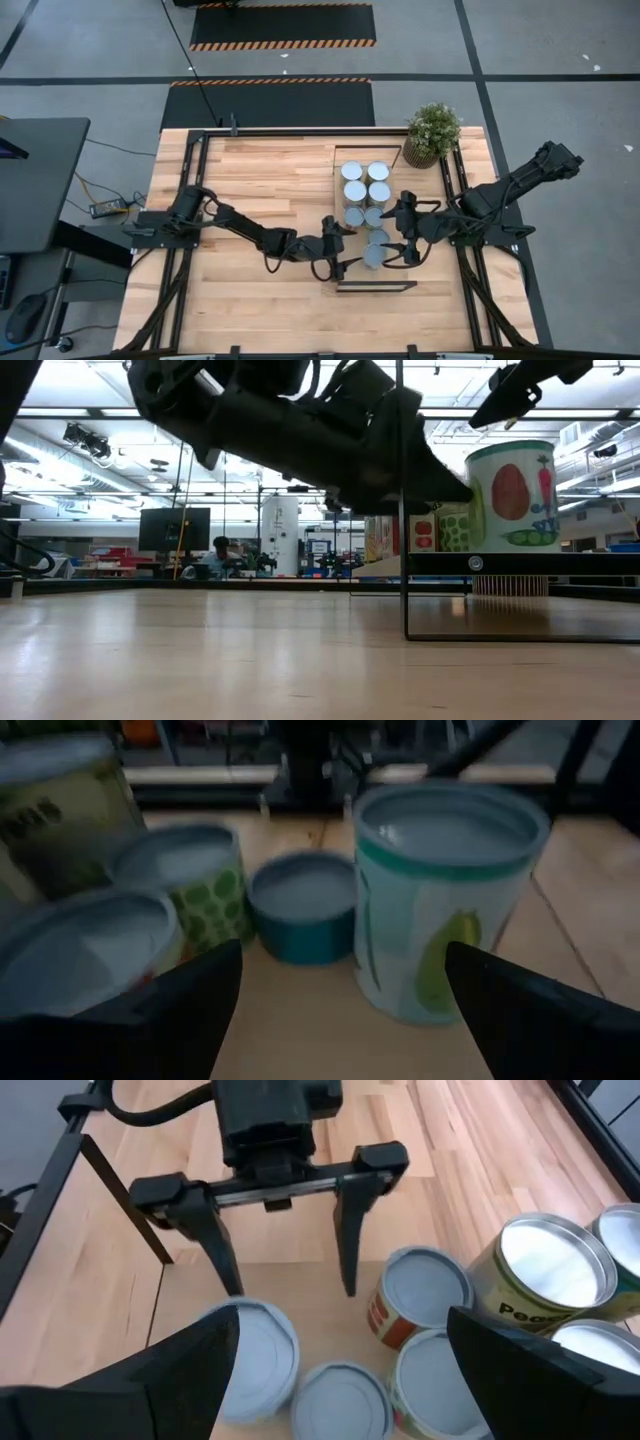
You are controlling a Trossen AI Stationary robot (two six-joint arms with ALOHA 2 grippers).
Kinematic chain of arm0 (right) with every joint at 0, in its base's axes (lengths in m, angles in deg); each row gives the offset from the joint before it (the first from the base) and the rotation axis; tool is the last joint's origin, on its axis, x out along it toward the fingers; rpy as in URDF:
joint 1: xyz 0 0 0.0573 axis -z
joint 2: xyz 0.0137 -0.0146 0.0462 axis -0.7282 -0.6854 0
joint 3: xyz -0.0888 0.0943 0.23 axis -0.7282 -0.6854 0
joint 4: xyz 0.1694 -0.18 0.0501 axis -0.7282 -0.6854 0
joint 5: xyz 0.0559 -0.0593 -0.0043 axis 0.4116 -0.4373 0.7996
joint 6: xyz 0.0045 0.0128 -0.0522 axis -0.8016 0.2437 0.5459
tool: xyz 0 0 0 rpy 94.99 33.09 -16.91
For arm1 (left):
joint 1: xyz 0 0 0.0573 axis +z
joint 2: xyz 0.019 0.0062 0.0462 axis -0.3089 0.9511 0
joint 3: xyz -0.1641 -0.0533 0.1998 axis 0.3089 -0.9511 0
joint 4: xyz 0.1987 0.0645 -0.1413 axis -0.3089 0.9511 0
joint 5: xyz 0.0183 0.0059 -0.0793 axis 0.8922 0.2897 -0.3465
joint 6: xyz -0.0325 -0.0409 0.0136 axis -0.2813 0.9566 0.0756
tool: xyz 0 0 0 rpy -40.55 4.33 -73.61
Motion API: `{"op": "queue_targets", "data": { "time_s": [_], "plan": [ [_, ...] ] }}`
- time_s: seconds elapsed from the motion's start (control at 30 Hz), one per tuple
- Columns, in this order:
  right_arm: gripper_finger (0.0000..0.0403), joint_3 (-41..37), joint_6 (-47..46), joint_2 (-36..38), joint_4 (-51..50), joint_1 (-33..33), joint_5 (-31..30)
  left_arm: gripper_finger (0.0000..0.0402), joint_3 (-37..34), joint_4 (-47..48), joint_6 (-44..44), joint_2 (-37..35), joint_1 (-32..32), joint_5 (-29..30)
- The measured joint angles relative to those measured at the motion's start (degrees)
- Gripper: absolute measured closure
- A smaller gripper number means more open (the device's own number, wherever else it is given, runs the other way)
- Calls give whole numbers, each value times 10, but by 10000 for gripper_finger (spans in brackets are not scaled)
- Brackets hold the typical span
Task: Pick and place cans onto a shelf
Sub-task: Put the canned mixed vegetables on the shelf
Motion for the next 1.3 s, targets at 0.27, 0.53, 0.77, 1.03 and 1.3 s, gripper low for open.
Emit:
{"op": "queue_targets", "data": {
  "time_s": [0.27, 0.53, 0.77, 1.03, 1.3],
  "plan": [
    [37, 0, 0, 0, 7, 7, 1, 47, 0, -69, -8, 15, 0, 7],
    [37, 0, -1, 1, 14, 7, 1, 47, 0, -79, -14, 15, -4, 7],
    [37, 0, -1, 1, 25, 7, 1, 47, 0, -93, -2, 15, -3, 16],
    [37, 0, -2, 3, 20, 7, 1, 47, 0, -114, -3, 15, -2, 17],
    [37, 0, -90, 28, -80, 2, 6, 47, 0, -124, -32, 15, -14, 17]
  ]
}}
